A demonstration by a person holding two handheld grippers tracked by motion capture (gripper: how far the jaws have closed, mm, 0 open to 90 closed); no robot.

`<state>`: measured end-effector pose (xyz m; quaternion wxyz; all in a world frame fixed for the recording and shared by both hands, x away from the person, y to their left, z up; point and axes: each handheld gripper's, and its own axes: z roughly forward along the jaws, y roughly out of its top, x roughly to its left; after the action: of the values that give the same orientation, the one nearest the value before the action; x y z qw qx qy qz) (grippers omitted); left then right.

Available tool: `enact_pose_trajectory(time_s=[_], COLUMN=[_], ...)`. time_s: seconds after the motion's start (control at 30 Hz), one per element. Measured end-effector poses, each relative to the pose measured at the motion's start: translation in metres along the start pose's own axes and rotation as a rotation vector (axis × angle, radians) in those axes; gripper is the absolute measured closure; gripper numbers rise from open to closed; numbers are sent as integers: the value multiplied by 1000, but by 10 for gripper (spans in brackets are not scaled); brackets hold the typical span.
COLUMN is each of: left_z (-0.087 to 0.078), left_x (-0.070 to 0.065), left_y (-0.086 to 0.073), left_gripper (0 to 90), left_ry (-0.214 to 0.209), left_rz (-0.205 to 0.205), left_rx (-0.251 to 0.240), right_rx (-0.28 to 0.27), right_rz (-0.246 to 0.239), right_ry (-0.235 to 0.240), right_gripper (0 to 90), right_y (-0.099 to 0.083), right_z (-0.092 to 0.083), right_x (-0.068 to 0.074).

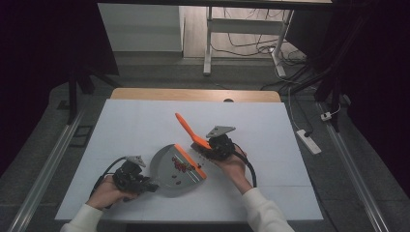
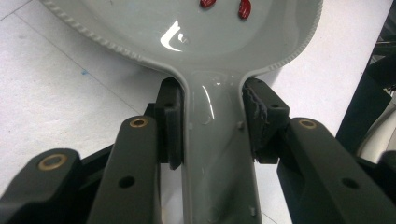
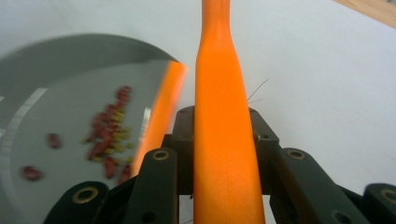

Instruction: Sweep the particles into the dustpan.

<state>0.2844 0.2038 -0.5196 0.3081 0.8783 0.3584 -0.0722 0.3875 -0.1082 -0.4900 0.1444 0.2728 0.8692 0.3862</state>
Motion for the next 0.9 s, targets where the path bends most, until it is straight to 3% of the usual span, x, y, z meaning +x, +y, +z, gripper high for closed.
enact_pose_trajectory(time_s=[0.13, 0.23, 0.47, 0.9], left_z=[0, 0, 0, 0], left_x=[0, 0, 0, -1], left_y=[0, 0, 0, 0], left_gripper=[615, 616, 615, 615], left_ry=[-1, 0, 0, -1], left_rz=[0, 0, 0, 1], left_rx=[0, 1, -1, -1], right_rx=[26, 17, 9, 0], right_rz=[14, 40, 30, 36], right_ry=[-41, -27, 15, 80], right_gripper=[703, 702, 701, 702], right_y=[-7, -9, -10, -12], right_z=[4, 4, 6, 4], right_x=[-9, -12, 6, 23])
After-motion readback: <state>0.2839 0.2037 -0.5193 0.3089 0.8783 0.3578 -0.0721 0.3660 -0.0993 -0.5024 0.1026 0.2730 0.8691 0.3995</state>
